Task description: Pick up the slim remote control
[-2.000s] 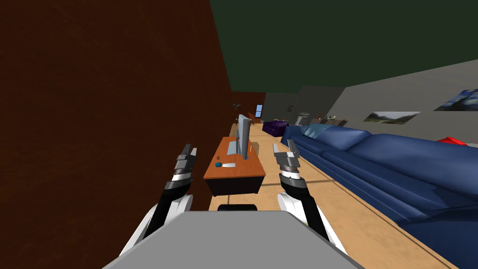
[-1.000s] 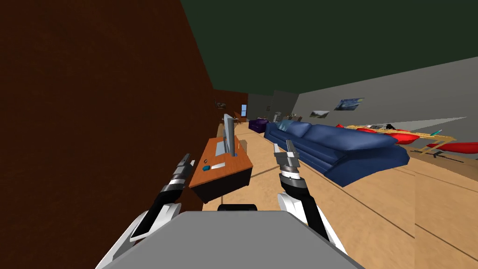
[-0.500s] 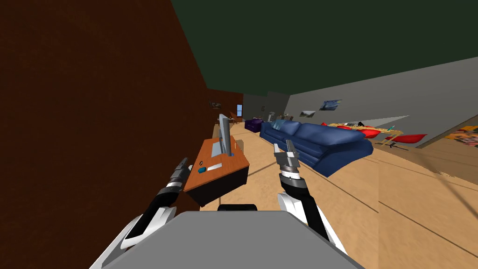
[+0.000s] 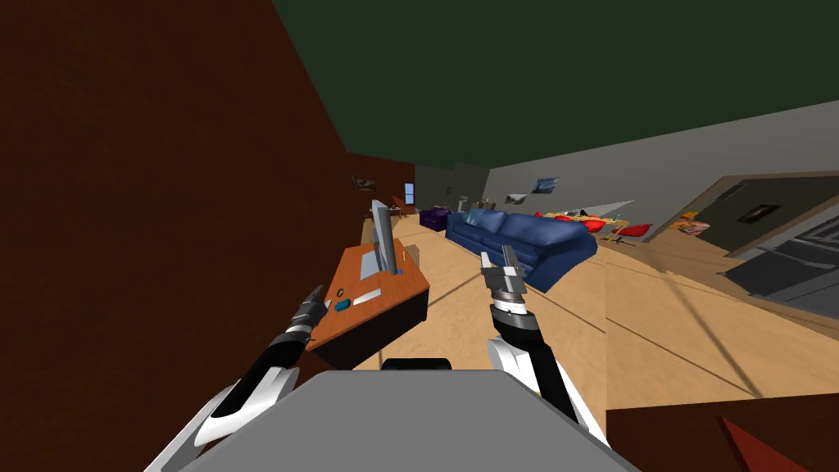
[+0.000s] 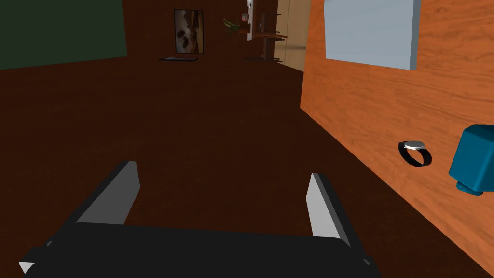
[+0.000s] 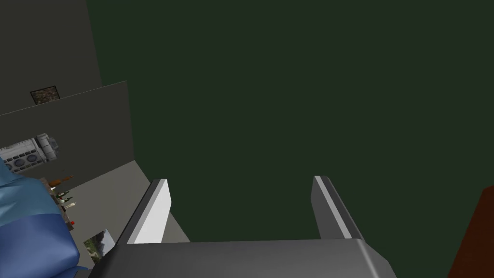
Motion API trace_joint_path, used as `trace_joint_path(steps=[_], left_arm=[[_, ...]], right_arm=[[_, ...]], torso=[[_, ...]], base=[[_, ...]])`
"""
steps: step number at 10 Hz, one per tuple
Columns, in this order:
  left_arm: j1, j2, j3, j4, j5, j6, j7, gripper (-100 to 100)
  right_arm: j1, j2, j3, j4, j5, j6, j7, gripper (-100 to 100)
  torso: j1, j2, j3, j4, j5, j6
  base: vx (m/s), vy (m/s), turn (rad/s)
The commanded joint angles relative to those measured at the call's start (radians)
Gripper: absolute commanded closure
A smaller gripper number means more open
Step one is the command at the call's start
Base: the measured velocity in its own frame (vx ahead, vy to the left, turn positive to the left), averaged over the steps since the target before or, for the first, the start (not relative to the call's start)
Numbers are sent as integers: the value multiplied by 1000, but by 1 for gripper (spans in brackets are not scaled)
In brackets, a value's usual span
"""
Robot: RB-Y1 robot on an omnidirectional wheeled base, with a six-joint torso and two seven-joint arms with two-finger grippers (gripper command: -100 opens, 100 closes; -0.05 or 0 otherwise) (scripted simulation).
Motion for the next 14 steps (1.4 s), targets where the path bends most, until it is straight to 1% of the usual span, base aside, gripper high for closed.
trace_joint_path(steps=[1,2,3,4,5,6,7,8,9,10,11,12,13,14], left_arm=[[4,22,15,35,32,50,25,-100],[4,22,15,35,32,62,25,-100],[2,43,28,74,61,96,47,-100],[2,43,28,78,61,109,47,-100],[-1,65,40,123,92,139,69,-100],[-1,65,40,123,92,157,69,-100],[-6,85,51,161,123,185,89,-100],[-6,85,51,169,123,205,89,-100],[-12,106,62,215,154,236,108,-100],[-12,106,62,215,154,254,108,-100],[-19,126,72,263,186,282,126,-100],[-19,126,72,263,186,302,126,-100],[-19,126,72,263,186,302,126,-100],[-27,145,82,311,218,341,142,-100]], right_arm=[[0,0,0,0,0,0,0,0],[0,0,0,0,0,0,0,0],[0,0,0,0,0,0,0,0],[0,0,0,0,0,0,0,0],[0,0,0,0,0,0,0,0],[0,0,0,0,0,0,0,0],[0,0,0,0,0,0,0,0],[0,0,0,0,0,0,0,0],[0,0,0,0,0,0,0,0],[0,0,0,0,0,0,0,0],[0,0,0,0,0,0,0,0],[0,0,0,0,0,0,0,0],[0,0,0,0,0,0,0,0],[0,0,0,0,0,0,0,0]], torso=[[0,0,0,0,0,0],[0,0,0,0,0,1],[0,0,0,0,0,0],[0,0,0,0,0,1],[0,0,0,0,0,0],[0,-1,0,0,0,1],[0,-1,0,0,0,0],[0,-1,-1,0,0,1],[1,-1,-1,0,0,0],[1,-1,-1,0,0,1],[1,-1,-1,0,0,0],[1,-2,-1,0,0,1],[1,-2,-1,0,0,-1],[1,-2,-1,0,0,-1]], base=[[-19,-12,-308],[-16,-6,-142],[-17,-12,-266],[-15,-2,-149],[-12,-5,-328],[-9,3,-157],[-8,-3,-306],[-6,4,-163],[-4,2,-297],[-3,10,-138],[1,6,-305],[1,13,-148],[0,7,39],[2,3,-286]])
